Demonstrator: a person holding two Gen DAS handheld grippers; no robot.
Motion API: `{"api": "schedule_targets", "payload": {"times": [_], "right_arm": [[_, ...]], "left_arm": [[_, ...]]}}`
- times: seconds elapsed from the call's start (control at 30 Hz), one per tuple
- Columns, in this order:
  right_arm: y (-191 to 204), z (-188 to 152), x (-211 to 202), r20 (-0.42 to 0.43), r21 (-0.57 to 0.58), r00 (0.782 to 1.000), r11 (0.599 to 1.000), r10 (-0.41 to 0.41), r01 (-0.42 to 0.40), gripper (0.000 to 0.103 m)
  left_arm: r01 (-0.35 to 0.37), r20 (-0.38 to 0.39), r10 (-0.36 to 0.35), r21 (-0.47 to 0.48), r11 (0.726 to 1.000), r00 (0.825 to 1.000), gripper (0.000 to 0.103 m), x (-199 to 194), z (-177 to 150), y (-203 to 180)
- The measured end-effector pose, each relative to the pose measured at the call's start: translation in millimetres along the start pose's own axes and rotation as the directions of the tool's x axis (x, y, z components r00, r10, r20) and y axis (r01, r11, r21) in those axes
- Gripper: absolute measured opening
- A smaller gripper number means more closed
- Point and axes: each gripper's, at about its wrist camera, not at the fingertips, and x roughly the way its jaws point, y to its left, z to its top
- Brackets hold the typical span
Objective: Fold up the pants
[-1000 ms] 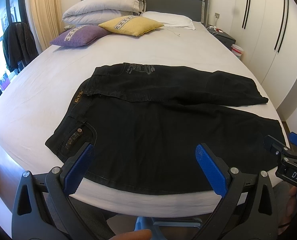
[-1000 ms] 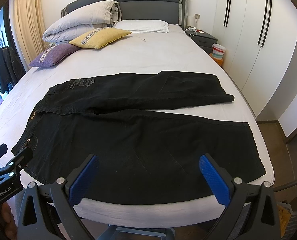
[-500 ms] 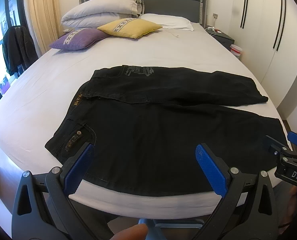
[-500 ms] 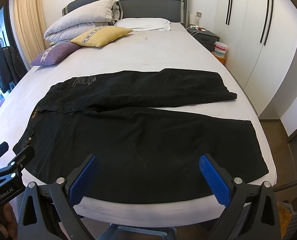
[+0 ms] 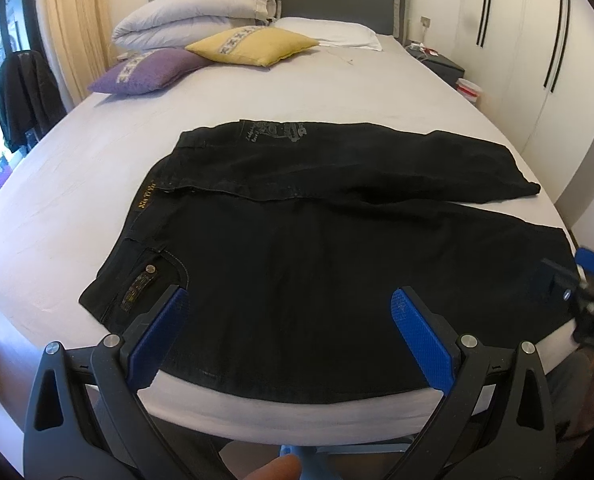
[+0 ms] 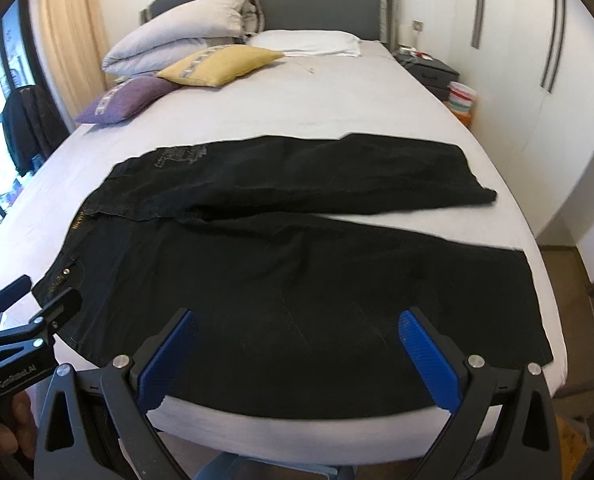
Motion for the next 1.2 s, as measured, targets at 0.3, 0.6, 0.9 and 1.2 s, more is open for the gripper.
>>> {"api": "schedule_targets", "payload": {"times": [0.3, 0.6, 0.9, 1.2], "right_arm": [[-23.8, 66.8, 10.6, 0.079, -0.222, 0.947, 0.932, 0.312, -0.288, 0.103], [-58.4, 141.5, 67.1, -0.055, -0.422, 0.9, 0.807, 0.433, -0.414, 0.103], [-88.3, 163.9, 130.3, -0.171, -0.443, 0.867, 0.749, 0.469, -0.493, 0.103], [-108.5, 172.9, 185.1, -0.256, -0.41, 0.837, 0.73, 0.483, -0.547, 0.1]], "left_arm": [[0.148, 0.007, -0.151, 0.159, 0.976, 0.989, 0.103, 51.6, 64.4, 47.7], [0.138, -0.069, -0.121, 0.363, 0.922, 0.99, 0.103, 159.4, 191.9, 83.1], [0.272, -0.301, -0.119, 0.54, 0.796, 0.946, 0.103, 291.4, 262.5, 84.2], [0.437, -0.505, -0.182, 0.449, 0.78, 0.844, 0.102, 367.8, 282.1, 110.2]]}}
